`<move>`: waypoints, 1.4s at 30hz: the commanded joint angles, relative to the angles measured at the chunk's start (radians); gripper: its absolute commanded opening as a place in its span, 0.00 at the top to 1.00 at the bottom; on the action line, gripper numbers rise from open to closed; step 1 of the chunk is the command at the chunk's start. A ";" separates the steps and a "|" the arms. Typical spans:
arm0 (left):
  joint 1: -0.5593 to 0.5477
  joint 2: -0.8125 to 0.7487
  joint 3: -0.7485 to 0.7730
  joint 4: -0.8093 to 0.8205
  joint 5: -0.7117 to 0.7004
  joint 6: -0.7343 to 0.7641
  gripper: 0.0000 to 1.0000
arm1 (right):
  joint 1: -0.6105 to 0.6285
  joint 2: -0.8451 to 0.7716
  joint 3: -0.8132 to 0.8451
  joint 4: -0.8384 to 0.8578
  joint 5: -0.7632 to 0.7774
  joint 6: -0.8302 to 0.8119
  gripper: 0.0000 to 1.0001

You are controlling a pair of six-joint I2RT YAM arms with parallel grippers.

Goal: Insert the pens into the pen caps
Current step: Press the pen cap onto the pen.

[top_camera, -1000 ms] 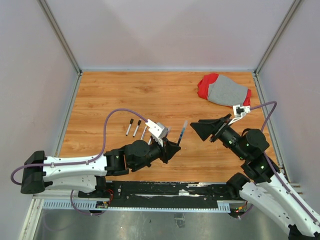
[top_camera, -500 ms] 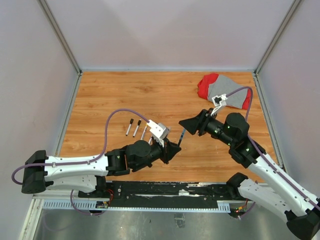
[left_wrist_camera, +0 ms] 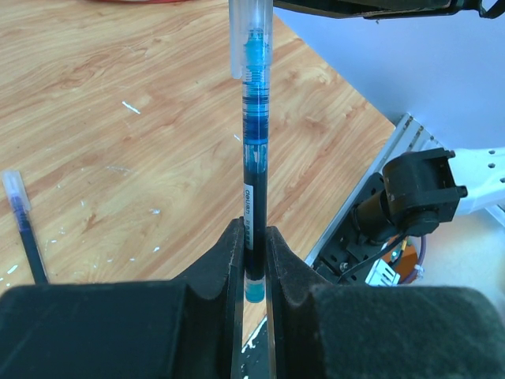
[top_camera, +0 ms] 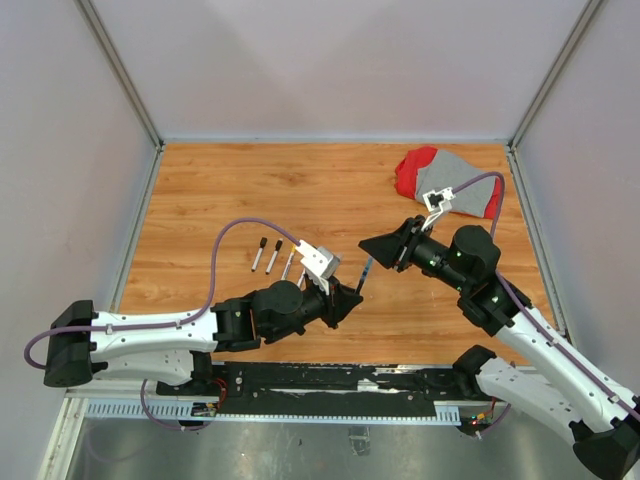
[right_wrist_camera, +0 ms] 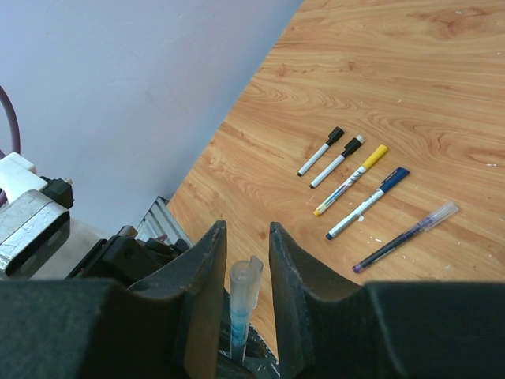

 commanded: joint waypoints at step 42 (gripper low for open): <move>-0.003 -0.071 0.080 0.088 -0.008 0.016 0.99 | 0.362 -0.026 -0.376 0.169 0.201 0.036 0.99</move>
